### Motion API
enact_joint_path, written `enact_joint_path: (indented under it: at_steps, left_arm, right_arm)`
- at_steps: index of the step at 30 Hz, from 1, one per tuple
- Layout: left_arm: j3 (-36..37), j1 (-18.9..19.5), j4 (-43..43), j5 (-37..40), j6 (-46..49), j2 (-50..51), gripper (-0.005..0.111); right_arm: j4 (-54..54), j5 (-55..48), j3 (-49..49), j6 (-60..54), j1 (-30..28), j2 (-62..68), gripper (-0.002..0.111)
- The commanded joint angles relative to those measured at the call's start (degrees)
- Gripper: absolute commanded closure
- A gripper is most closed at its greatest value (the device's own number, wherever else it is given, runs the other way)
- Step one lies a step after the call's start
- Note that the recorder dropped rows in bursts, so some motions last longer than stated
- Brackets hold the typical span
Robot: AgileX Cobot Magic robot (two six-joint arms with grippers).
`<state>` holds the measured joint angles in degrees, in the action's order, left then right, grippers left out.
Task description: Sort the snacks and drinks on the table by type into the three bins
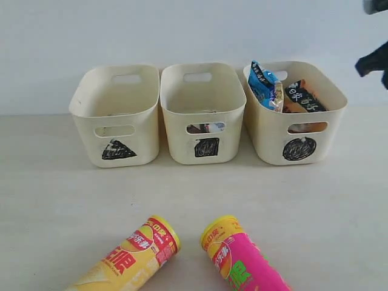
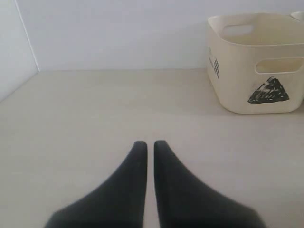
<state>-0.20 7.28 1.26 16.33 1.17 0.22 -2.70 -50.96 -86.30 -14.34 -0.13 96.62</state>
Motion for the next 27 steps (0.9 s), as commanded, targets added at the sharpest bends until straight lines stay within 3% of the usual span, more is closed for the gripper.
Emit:
enact_joint_path:
  at_steps: [1,11,21,27]
  left_arm:
    - [0.2,0.11,-0.25,-0.07,-0.35,-0.22,0.102]
    - [0.2,0.11,-0.25,-0.45,-0.35,-0.22,0.102]
    - [0.2,0.11,-0.2,-0.43,1.16,-0.22,0.102]
    - [0.2,0.11,-0.2,-0.43,1.16,-0.22,0.102]
  right_arm:
    - [2.33,5.52,8.1,0.43,-4.59,-7.42,0.108]
    - [2.7,22.15,26.37,3.33,-5.56,-24.26,0.108]
    - [6.5,35.53,47.37,4.22,-5.56,-55.92,0.108]
    - [6.71,37.69,53.68,5.05,-5.56,-69.86,0.108]
